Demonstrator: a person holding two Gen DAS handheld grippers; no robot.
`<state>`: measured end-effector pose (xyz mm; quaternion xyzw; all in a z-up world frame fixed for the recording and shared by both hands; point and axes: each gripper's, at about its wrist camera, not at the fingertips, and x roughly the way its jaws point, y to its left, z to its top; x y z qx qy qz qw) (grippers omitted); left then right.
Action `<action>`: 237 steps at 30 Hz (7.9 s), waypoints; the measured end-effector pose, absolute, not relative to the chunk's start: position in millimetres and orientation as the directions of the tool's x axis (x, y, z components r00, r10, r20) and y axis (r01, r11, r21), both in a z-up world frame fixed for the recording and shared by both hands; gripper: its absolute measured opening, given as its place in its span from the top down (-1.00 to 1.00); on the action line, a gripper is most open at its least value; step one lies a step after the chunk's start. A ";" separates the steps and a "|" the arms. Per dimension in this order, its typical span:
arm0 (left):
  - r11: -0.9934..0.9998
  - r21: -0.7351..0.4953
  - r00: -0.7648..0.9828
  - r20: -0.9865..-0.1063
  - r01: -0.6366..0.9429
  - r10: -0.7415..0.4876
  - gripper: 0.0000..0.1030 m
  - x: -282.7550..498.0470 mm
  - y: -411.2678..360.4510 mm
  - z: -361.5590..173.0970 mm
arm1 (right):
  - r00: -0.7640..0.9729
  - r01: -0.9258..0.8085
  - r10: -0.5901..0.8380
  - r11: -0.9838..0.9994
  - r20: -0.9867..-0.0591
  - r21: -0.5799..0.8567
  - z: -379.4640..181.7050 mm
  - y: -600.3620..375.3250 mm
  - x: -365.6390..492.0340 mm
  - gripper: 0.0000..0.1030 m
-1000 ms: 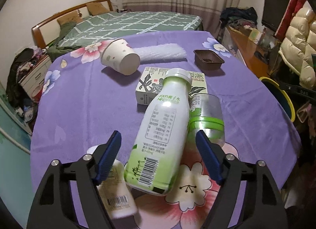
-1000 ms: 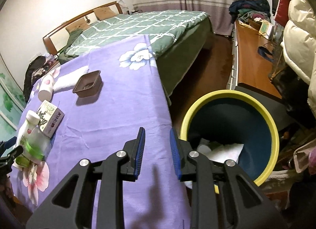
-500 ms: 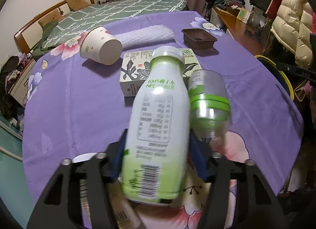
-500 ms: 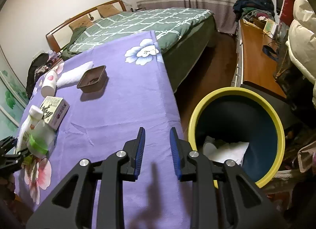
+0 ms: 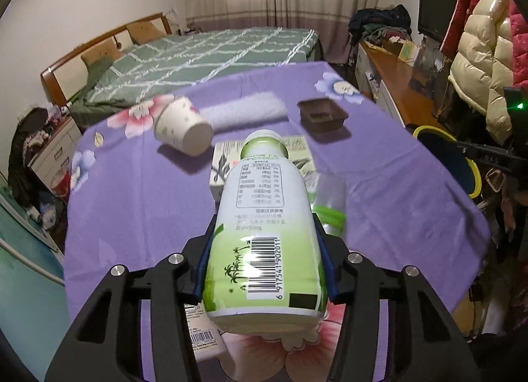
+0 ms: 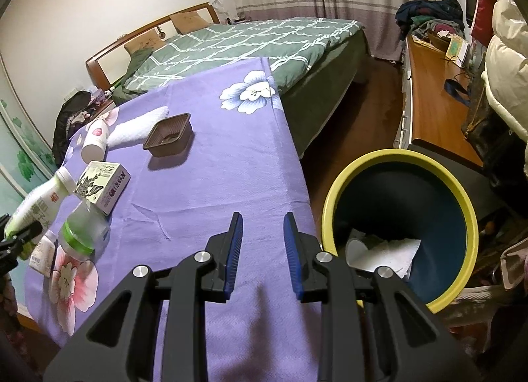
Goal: Collect trash
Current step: 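Close the left gripper around the green-labelled bottle, then carry the bottle with the left gripper over the bin and release, then move the right gripper to the white foam net sleeve and grasp it, then carry the foam sleeve with the right gripper into the bin and release, then grasp the clear plastic cup with green band in the left gripper, then carry the clear cup with the left gripper over the bin and release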
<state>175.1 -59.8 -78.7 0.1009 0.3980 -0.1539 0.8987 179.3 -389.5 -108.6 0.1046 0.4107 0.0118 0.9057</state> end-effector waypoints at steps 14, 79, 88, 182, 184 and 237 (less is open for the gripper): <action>0.834 -0.007 0.588 -0.706 0.552 -0.395 0.01 171.1 -176.3 -51.2 | 0.710 0.168 -0.005 0.972 -0.704 0.162 -90.1 -442.6 137.6 0.52; 0.998 -0.058 0.779 -0.626 0.010 -0.044 -0.86 270.1 12.3 -47.4 | 0.631 -0.258 0.247 0.961 -0.735 0.101 -71.7 -232.2 316.4 0.34; 0.998 -0.064 0.771 -0.635 -0.007 -0.035 -0.86 307.4 26.2 -56.2 | 0.549 -0.384 0.241 0.923 -0.800 0.015 -102.5 -165.0 407.5 -0.13; 0.933 0.024 0.556 -0.808 0.358 -0.193 -0.05 225.9 -133.4 -143.7 | 0.599 0.250 -0.070 0.963 -0.798 0.103 -143.2 -472.0 172.2 0.21; 0.929 0.024 0.557 -0.805 0.370 -0.202 -0.04 222.4 -138.2 -141.9 | 0.599 0.250 -0.069 0.963 -0.798 0.104 -143.2 -472.3 172.2 0.21; 0.590 0.101 0.426 -0.789 0.801 -0.443 -0.01 186.0 -466.1 -125.9 | 0.603 0.453 -0.140 0.871 -0.785 0.193 -165.5 -607.9 101.4 0.21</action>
